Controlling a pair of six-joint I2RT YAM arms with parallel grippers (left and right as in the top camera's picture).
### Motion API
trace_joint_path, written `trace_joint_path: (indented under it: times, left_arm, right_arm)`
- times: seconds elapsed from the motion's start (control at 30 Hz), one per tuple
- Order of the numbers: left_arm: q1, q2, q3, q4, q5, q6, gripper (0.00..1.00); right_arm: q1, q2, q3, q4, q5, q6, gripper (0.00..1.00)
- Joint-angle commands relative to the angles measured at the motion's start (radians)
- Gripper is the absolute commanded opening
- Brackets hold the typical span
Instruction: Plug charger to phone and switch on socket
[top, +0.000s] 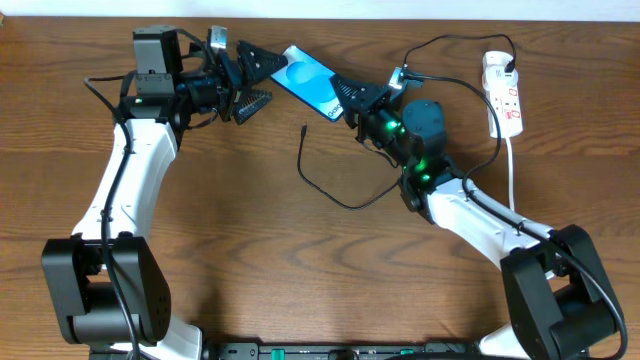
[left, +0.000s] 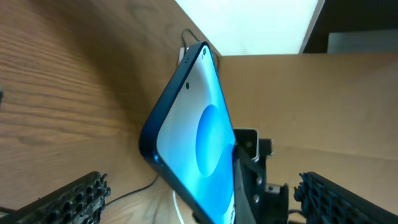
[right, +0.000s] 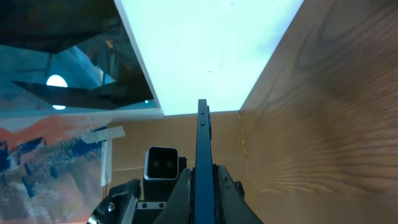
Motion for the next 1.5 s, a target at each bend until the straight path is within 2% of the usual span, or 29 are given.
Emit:
trace_joint_path:
  times: [0.0, 0.07, 0.1, 0.17, 0.57, 0.93, 1.13, 1.47]
  left_arm:
    - [0.0, -0.012, -0.005, 0.028, -0.005, -0.135, 0.98]
    - [0.0, -0.012, -0.005, 0.03, -0.005, -0.198, 0.93]
    - [0.0, -0.012, -0.005, 0.03, -0.005, -0.228, 0.85]
    - [0.0, -0.012, -0.005, 0.03, -0.009, -0.269, 0.79]
    - [-0.069, -0.012, -0.005, 0.049, -0.099, -0.327, 0.75]
    - [-0.103, -0.012, -0.005, 0.048, -0.21, -0.344, 0.57]
    - [-0.103, -0.012, -0.005, 0.049, -0.269, -0.352, 0.55]
    - [-0.103, -0.012, -0.005, 0.052, -0.275, -0.351, 0.3]
  right_arm:
    - [0.034, 0.0, 0.041, 0.015, 0.081, 0.018, 0.01]
    - [0.047, 0.0, 0.041, 0.015, 0.096, 0.018, 0.01]
    - [0.053, 0.0, 0.041, 0.015, 0.104, 0.021, 0.01]
    - [0.065, 0.0, 0.041, 0.015, 0.118, 0.037, 0.01]
    - [0.102, 0.0, 0.042, 0.014, 0.151, 0.048, 0.01]
    - [0.103, 0.0, 0.042, 0.001, 0.143, 0.047, 0.01]
    - [0.103, 0.0, 0.042, -0.009, 0.132, 0.039, 0.01]
    - [0.103, 0.0, 0.042, -0.024, 0.095, 0.016, 0.01]
